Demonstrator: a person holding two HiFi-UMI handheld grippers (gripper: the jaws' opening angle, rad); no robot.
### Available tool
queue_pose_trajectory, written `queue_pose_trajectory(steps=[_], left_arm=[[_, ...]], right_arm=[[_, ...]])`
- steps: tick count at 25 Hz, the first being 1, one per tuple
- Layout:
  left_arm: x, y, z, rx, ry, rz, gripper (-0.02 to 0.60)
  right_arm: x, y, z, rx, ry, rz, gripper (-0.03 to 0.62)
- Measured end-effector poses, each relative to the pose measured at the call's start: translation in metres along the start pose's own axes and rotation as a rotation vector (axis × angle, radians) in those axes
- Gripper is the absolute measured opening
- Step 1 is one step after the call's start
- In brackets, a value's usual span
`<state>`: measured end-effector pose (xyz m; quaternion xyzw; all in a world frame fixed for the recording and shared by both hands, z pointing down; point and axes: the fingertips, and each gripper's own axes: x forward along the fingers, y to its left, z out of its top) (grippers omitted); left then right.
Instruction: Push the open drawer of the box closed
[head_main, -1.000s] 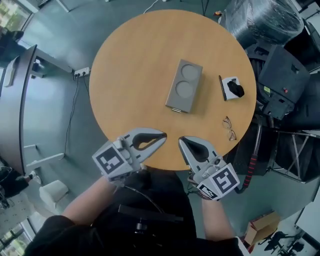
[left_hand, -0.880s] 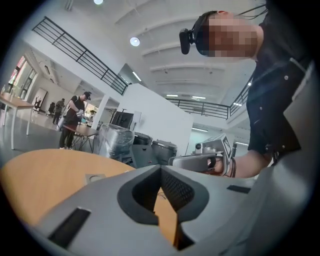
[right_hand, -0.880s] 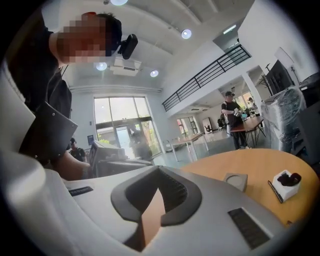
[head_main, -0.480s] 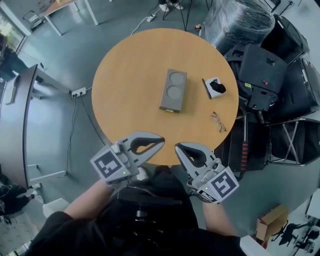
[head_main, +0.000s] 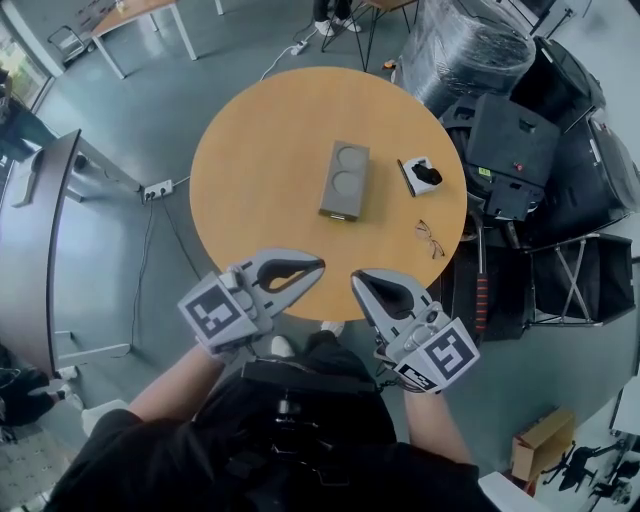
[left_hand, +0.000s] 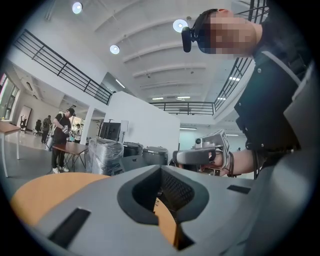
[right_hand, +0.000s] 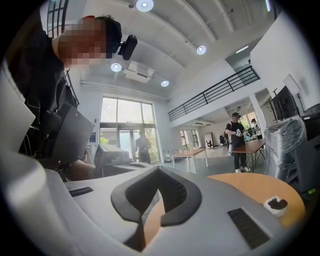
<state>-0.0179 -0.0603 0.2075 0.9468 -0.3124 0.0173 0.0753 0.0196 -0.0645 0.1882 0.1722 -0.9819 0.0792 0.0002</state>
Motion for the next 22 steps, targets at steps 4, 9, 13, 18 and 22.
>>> queue_pose_trajectory(steps=[4,9,13,18,22], left_arm=[[-0.005,-0.003,0.003,0.003,-0.004,0.0,0.032],[-0.009,-0.008,0.011,0.001,-0.003,-0.002,0.032],[-0.013,-0.011,0.008,0.004,-0.011,-0.007,0.032],[-0.016,-0.014,0.011,0.002,-0.008,0.001,0.032],[-0.018,-0.014,0.013,-0.003,0.0,0.001,0.032]], right_arm=[[0.001,0.008,0.0,0.002,0.001,0.004,0.006],[0.003,0.018,0.005,0.007,-0.005,0.014,0.006],[0.006,0.024,0.002,0.002,-0.011,0.018,0.006],[0.006,0.029,0.005,0.011,-0.006,0.021,0.006],[0.006,0.03,0.007,0.018,-0.006,0.015,0.006]])
